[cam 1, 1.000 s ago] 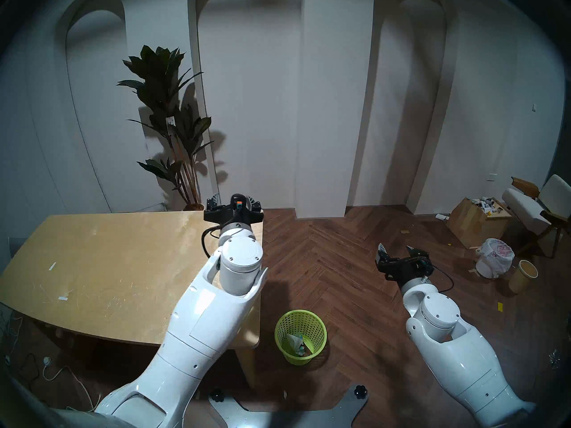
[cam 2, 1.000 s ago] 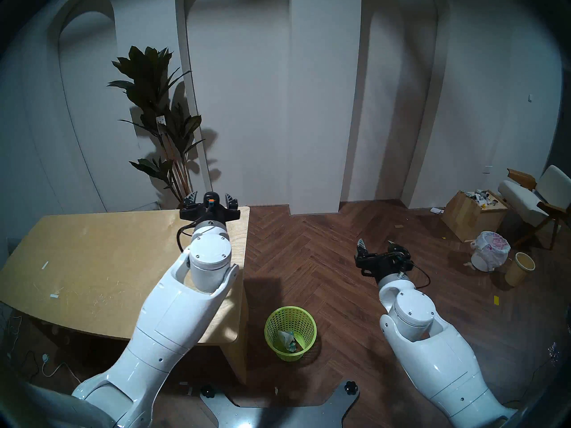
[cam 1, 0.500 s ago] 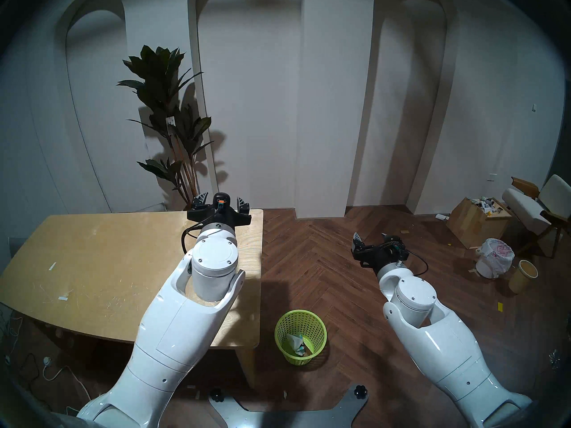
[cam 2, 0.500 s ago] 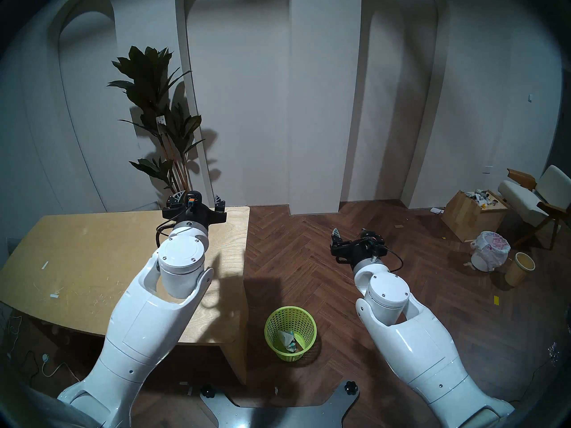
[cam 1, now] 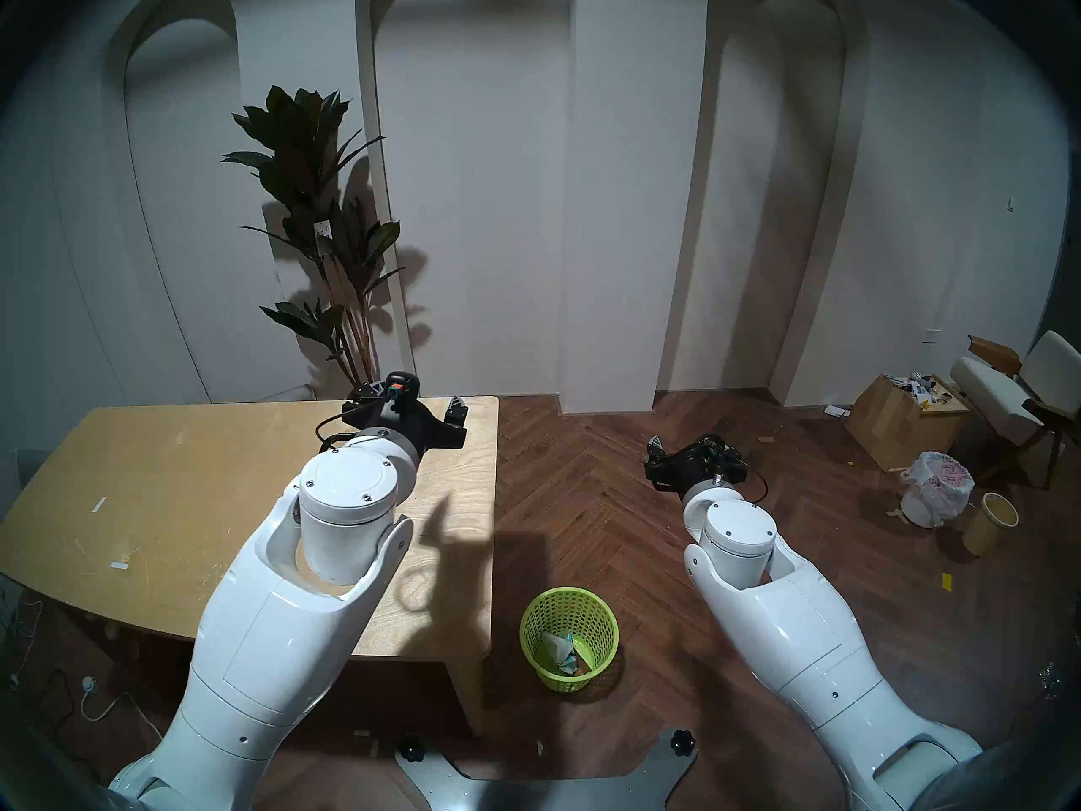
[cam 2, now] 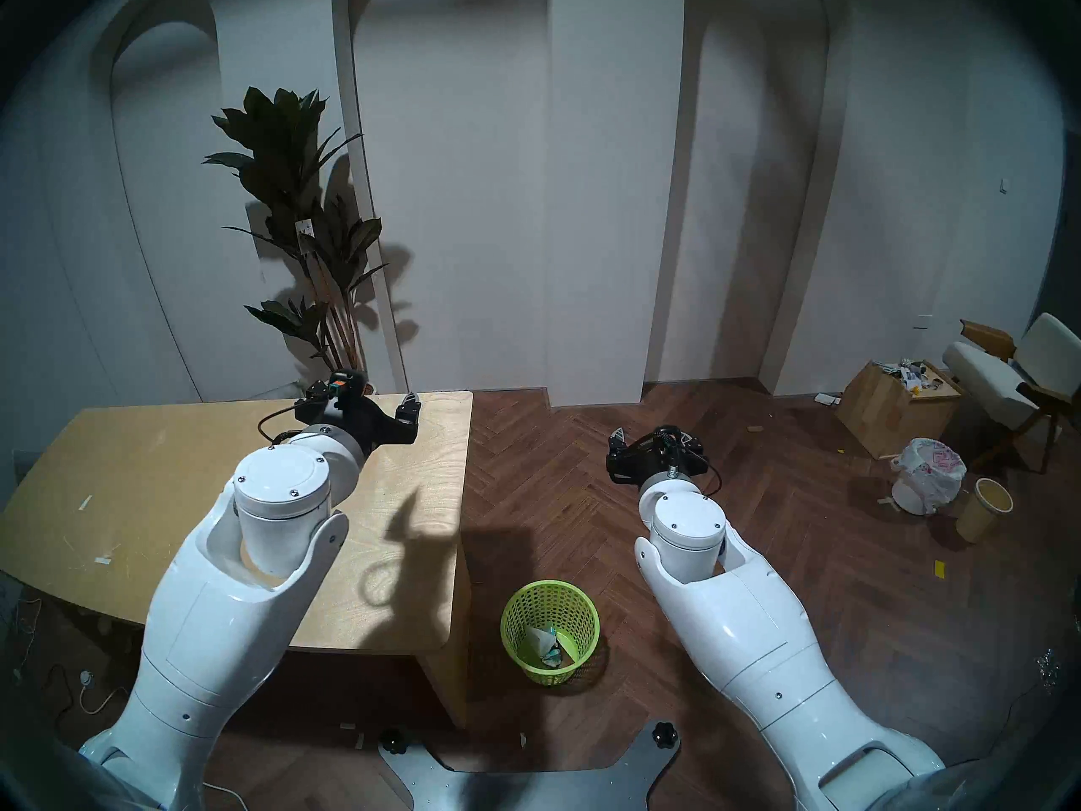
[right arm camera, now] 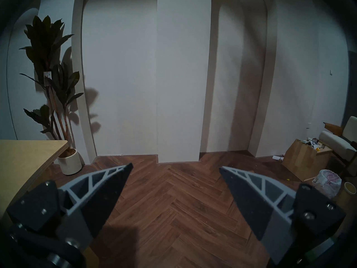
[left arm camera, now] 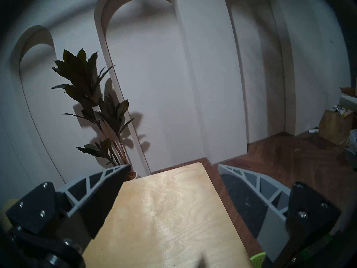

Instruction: Put the trash into the trash bin on the ground

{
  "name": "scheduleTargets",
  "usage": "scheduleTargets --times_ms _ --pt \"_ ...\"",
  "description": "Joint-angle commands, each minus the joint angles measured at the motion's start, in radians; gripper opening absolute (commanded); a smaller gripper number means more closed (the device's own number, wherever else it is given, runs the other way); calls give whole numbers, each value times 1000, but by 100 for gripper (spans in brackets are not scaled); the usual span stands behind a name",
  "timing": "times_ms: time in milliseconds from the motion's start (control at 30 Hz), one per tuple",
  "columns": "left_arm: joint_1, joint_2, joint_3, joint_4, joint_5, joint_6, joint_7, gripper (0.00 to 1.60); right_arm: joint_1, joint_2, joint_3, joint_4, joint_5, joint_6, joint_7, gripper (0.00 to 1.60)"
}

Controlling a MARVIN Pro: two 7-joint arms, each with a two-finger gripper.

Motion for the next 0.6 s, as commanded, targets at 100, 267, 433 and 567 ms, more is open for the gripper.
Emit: scheduleTargets --times_ms 100,267,433,567 --pt "-77 8 -15 162 12 -80 -21 160 123 -56 -18 63 -41 -19 -40 160" --pt "-96 7 -2 200 27 -119 -23 160 136 -63 -24 85 -50 -33 -53 160" --pt "-85 18 -3 170 39 -137 -29 160 141 -65 -28 95 -53 -41 -61 160" --pt "-83 18 -3 171 45 -149 -31 160 144 -66 -30 99 -55 -48 -65 160"
